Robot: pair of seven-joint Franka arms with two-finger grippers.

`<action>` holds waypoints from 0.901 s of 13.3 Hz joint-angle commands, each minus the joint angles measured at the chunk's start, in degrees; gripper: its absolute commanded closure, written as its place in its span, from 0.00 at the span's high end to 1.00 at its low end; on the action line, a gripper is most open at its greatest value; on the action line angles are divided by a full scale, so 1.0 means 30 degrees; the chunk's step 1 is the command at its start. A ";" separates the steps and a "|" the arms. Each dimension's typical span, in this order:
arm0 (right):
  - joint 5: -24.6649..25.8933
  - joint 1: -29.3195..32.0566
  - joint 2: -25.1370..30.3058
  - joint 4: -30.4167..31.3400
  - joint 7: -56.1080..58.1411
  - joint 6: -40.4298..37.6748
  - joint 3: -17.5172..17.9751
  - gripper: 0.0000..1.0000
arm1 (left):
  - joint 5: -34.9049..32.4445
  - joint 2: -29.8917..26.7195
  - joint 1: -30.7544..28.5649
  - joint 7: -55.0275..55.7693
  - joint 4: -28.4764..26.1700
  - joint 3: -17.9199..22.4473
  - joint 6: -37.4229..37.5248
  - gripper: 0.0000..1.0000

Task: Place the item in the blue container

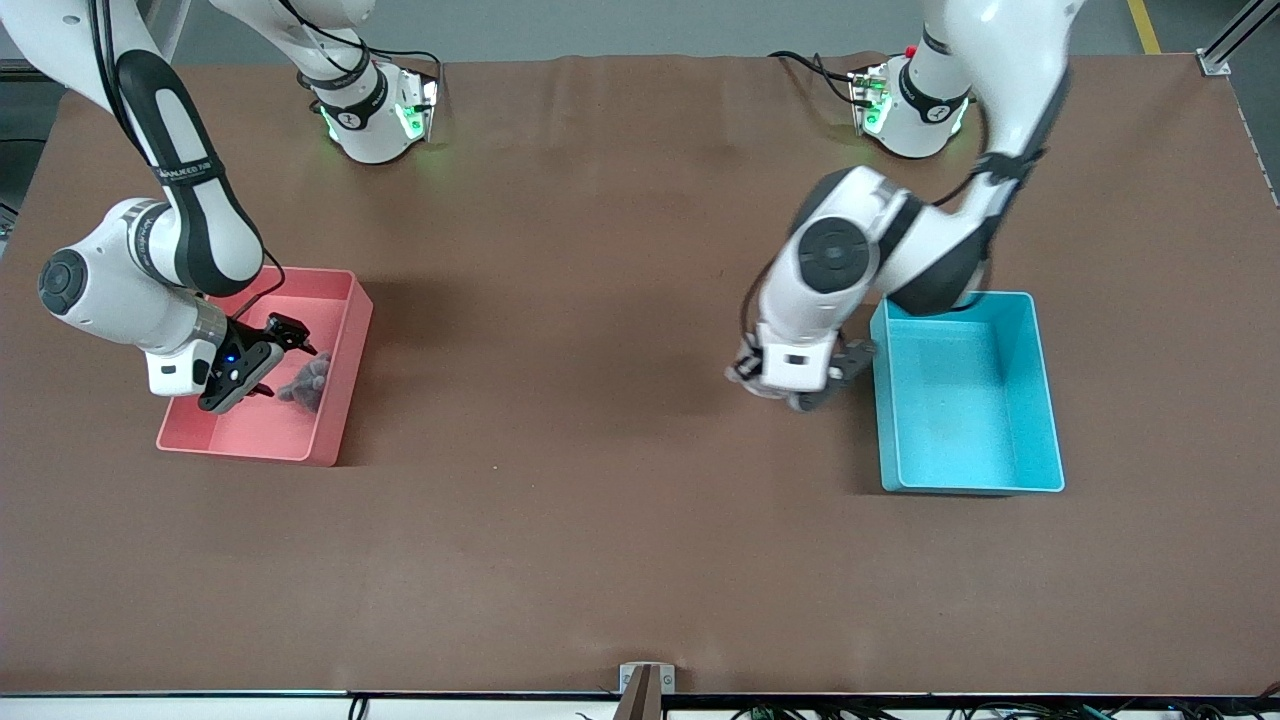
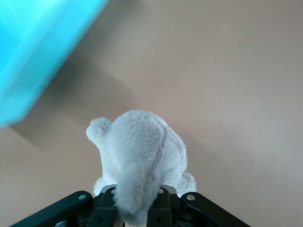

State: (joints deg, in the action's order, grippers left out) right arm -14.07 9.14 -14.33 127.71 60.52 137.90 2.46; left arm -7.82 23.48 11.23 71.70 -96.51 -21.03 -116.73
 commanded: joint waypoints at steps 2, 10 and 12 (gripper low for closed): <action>-0.0876 0.0438 -0.0437 0.0758 0.0571 0.1638 0.0352 1.00 | -0.0322 -0.1350 -0.4025 -0.6619 -0.0410 -0.0108 0.1081 0.00; -0.3044 0.0029 -0.1227 0.0876 0.0483 0.3425 0.0352 1.00 | -0.0293 -0.0301 -0.9515 -1.4260 -0.1316 -0.0108 0.1614 0.26; -0.3073 -0.0001 -0.1463 0.0876 0.0483 0.3634 0.0382 1.00 | -0.0264 -0.0121 -0.9545 -1.4202 -0.1200 -0.0079 0.1614 0.77</action>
State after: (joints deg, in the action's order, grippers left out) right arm -21.29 9.13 -18.28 129.14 60.53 146.72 3.17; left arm -8.17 23.19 -17.26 29.00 -100.38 -20.79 -112.27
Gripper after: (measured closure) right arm 0.000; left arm 0.753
